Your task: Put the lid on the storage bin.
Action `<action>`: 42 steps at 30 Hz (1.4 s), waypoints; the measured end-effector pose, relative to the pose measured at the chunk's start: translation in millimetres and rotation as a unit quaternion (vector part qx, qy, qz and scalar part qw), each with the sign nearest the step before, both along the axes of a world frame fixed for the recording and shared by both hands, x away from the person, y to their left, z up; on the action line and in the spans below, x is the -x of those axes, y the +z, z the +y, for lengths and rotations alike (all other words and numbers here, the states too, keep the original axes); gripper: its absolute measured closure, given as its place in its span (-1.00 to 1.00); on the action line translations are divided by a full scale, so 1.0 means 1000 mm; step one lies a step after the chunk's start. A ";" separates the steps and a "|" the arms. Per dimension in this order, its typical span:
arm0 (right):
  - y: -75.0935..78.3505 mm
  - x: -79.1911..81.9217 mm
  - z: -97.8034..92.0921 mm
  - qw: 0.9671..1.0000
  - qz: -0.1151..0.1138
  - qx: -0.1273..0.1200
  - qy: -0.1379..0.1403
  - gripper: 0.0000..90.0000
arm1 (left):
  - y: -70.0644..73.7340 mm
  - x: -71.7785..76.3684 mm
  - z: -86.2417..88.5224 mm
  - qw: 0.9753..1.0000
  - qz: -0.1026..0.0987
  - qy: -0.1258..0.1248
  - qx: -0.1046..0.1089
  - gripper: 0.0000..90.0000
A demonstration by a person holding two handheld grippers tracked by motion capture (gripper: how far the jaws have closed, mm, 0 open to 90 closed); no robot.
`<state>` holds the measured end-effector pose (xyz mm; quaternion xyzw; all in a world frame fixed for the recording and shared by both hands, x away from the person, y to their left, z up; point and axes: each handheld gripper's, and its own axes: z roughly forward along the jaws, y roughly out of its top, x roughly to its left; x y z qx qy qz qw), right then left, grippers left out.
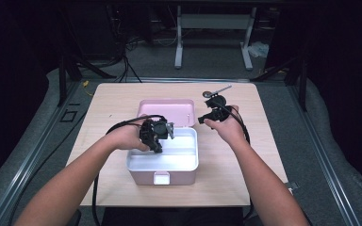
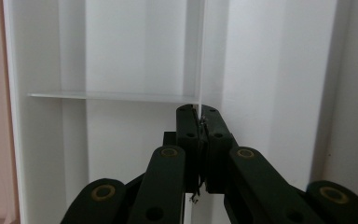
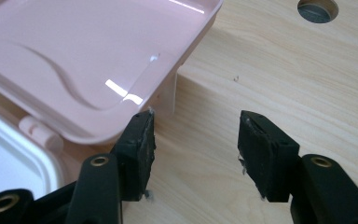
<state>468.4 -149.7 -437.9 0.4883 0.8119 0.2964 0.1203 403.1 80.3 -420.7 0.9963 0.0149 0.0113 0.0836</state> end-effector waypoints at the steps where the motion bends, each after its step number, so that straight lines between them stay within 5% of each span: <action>1: 0.003 -0.006 0.001 1.000 0.005 -0.013 -0.007 0.02 | 0.000 0.000 0.000 1.000 0.001 0.001 0.002 0.95; 16: 0.012 -0.040 0.017 0.998 0.030 -0.042 -0.048 0.14 | -0.001 0.001 0.000 1.000 0.001 0.001 0.003 0.95; 27: -0.002 -0.062 0.028 0.996 0.045 -0.034 -0.070 0.26 | -0.001 0.000 0.001 1.000 0.002 0.000 0.007 0.95; 34: -0.016 -0.078 0.028 0.990 0.074 -0.066 -0.101 0.39 | 0.000 0.000 0.001 1.000 -0.001 0.000 0.003 0.95; 42: -0.023 -0.083 0.035 0.990 0.078 -0.060 -0.105 0.43 | 0.000 0.000 0.001 1.000 -0.001 0.001 0.003 0.95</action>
